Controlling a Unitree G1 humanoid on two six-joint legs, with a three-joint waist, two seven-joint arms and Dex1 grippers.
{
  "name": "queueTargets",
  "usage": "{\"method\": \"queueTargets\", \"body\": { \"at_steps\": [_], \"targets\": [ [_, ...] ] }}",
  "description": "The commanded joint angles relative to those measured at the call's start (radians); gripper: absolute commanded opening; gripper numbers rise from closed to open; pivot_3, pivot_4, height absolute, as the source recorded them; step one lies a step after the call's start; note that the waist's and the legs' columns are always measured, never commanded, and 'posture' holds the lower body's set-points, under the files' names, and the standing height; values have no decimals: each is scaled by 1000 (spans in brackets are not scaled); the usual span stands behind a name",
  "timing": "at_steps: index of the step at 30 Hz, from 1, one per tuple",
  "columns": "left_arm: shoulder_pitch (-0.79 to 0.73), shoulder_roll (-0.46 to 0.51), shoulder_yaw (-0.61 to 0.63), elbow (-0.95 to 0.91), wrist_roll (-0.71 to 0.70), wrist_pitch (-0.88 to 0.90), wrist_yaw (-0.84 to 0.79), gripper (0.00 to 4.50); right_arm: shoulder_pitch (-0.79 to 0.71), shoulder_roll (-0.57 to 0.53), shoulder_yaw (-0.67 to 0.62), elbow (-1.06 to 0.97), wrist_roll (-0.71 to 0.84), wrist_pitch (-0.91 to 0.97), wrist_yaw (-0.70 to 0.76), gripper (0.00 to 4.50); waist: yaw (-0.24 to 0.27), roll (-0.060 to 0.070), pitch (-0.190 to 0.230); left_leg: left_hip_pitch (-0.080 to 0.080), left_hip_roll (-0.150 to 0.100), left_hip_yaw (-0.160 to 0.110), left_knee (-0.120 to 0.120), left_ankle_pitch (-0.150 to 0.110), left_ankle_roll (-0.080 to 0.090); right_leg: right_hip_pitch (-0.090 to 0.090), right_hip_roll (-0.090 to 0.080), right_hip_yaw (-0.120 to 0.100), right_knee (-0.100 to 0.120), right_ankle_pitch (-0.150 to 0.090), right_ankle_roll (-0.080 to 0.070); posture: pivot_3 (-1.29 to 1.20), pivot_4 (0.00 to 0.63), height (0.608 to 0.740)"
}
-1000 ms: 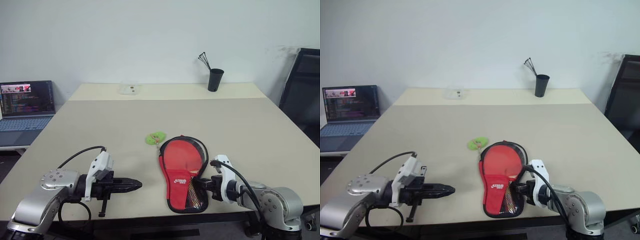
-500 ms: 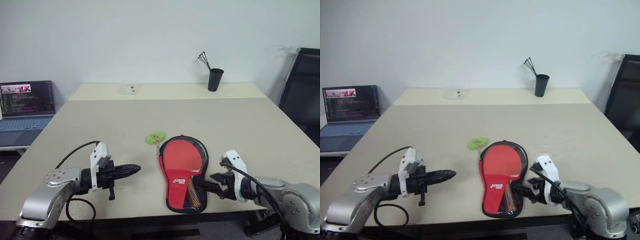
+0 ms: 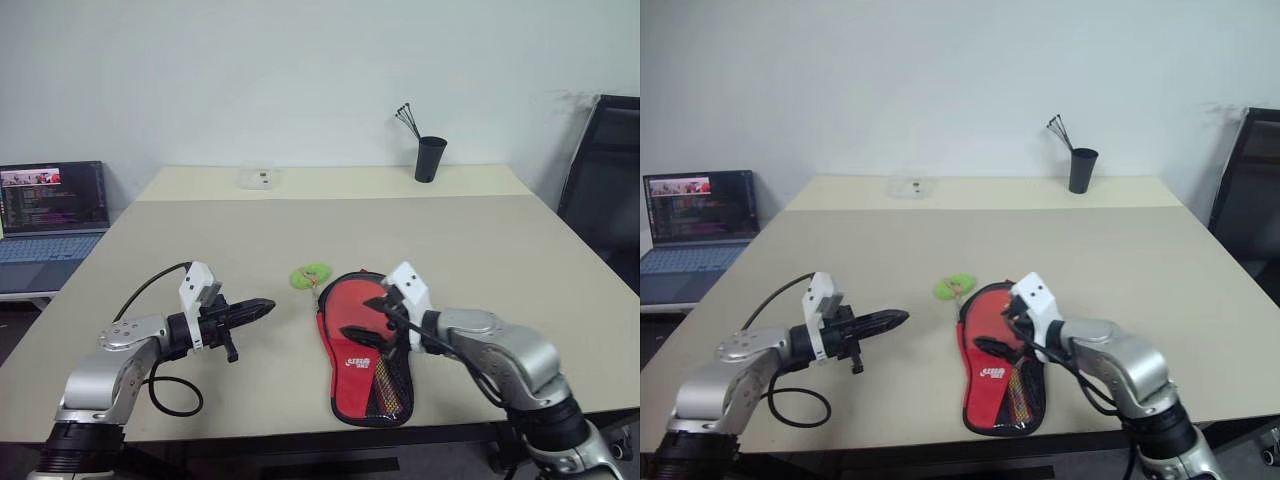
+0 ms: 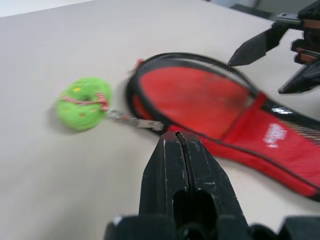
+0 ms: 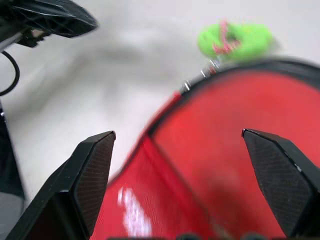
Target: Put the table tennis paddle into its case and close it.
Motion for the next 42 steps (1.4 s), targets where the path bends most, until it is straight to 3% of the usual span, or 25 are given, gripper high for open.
{"method": "queueTargets", "body": {
  "at_steps": [1,4,9,14,15,24,32,36,42],
  "targets": [
    [-56,-15,-3,81,76,-59,73,175,-21,21,-2,47,-32,-87,10,4486,5,0,0,0,0,0,0,0,0,0,0,0,0,0,0,0,150,740],
    [-135,-53,-22,199,139,-94,141,849,-35,43,-3,111,-57,-128,3,4500,12,0,0,0,0,0,1,0,0,0,-1,0,0,0,0,0,150,740],
    [-317,-159,-71,412,213,-122,215,2539,-58,68,-1,184,-102,-180,-4,4500,27,0,0,-1,-1,0,1,0,0,0,-1,-1,0,1,0,0,150,740],
    [-486,-238,-102,632,241,-120,181,4297,-38,76,-12,184,-116,-183,-3,4500,25,-1,0,-2,-1,1,2,0,0,0,0,0,0,1,0,0,150,740],
    [-509,-246,-106,669,251,-127,175,4458,-33,77,-13,180,-117,-181,-3,4500,23,-1,0,-3,-1,0,2,0,0,-1,0,-1,0,1,0,0,150,740],
    [-710,-349,-102,1030,315,-158,219,4458,4,95,-27,148,-122,-159,-33,4500,21,-1,0,-4,-1,0,3,0,0,-1,0,-1,1,1,0,0,150,740],
    [-756,-401,-89,1149,347,-189,252,4458,17,103,-36,131,-121,-149,-59,4500,21,-1,0,-4,-1,0,3,0,0,-1,0,-1,1,1,0,0,150,740],
    [-754,-411,-77,1159,358,-204,278,3602,30,105,-38,119,-122,-142,-69,4500,21,-1,0,-4,-1,0,5,0,0,-1,0,-1,3,1,0,0,150,740],
    [-743,-420,-34,1153,340,-210,320,1368,-7,175,-88,129,-80,-102,-116,4500,20,-1,0,-4,-1,0,5,0,0,-1,0,-1,3,1,0,0,150,740]
  ]
}}
